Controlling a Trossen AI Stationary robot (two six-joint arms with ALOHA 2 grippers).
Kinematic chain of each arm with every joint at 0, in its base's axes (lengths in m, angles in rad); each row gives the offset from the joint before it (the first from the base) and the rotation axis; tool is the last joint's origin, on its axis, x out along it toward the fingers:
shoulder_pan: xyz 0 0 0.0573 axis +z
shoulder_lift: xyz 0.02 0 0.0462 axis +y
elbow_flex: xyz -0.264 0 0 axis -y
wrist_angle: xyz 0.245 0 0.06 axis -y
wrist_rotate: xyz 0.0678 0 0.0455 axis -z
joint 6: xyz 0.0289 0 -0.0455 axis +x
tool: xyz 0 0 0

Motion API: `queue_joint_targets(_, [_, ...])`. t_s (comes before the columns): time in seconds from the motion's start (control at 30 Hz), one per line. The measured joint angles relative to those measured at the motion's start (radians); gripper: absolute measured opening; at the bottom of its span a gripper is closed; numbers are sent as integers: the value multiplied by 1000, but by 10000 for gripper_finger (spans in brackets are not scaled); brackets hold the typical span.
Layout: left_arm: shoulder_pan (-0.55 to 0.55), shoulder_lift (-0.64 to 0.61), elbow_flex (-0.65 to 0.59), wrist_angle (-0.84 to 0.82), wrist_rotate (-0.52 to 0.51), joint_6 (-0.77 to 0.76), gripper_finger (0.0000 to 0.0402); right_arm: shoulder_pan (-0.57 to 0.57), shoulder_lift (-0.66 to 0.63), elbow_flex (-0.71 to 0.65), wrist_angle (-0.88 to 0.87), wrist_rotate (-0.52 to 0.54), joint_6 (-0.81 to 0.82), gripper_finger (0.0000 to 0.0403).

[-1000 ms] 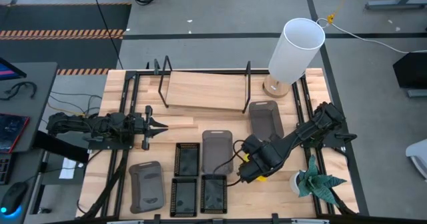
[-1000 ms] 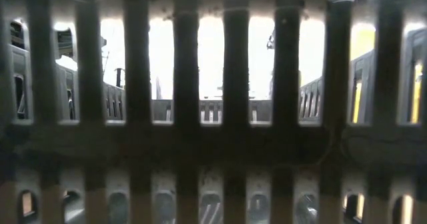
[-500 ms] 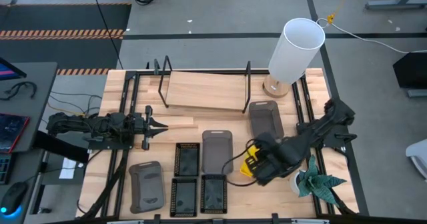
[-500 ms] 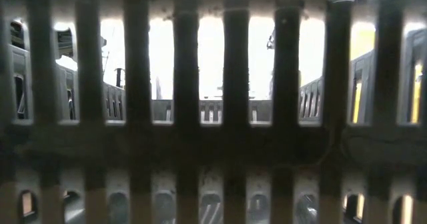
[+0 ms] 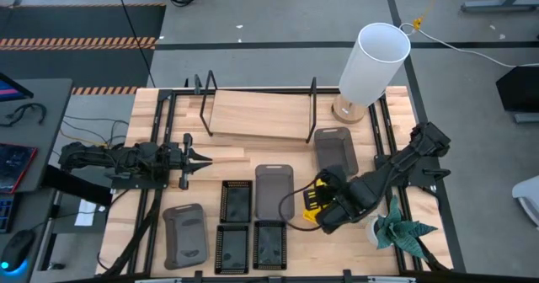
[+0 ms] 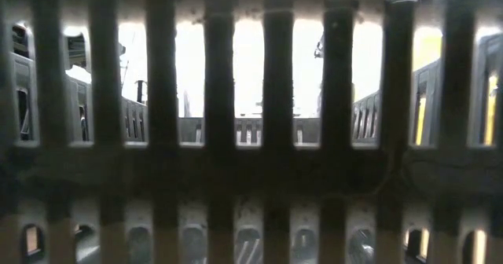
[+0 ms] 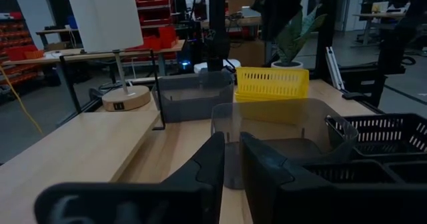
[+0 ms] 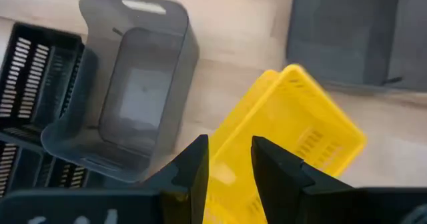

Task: Stack baskets on shelf by color
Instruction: Stack the top yellow bin on top of the other stacked yellow bins

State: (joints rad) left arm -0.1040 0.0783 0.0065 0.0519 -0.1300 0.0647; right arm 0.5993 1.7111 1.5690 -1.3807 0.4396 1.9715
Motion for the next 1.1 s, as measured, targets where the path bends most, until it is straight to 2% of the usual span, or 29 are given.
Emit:
queue_joint_targets(0.17, [0, 0, 0, 1, 0, 0, 53, -33, 1, -69, 146, -62, -19, 145])
queue_joint_targets(0.4, [0, 0, 0, 1, 0, 0, 59, -51, 1, -151, 244, -144, 23, 173])
queue_joint_targets(0.5, [0, 0, 0, 1, 0, 0, 55, -56, 1, -180, 274, -177, 51, 176])
queue_joint_targets(0.7, [0, 0, 0, 2, 0, 0, 52, -75, 1, -226, 360, -177, 61, 168])
queue_joint_targets(0.87, [0, 0, 0, 2, 0, 0, 58, -101, 1, -233, 355, -224, 65, 131])
queue_joint_targets(1.1, [0, 0, 0, 2, 0, 0, 56, -133, 1, -233, 355, -263, 39, 22])
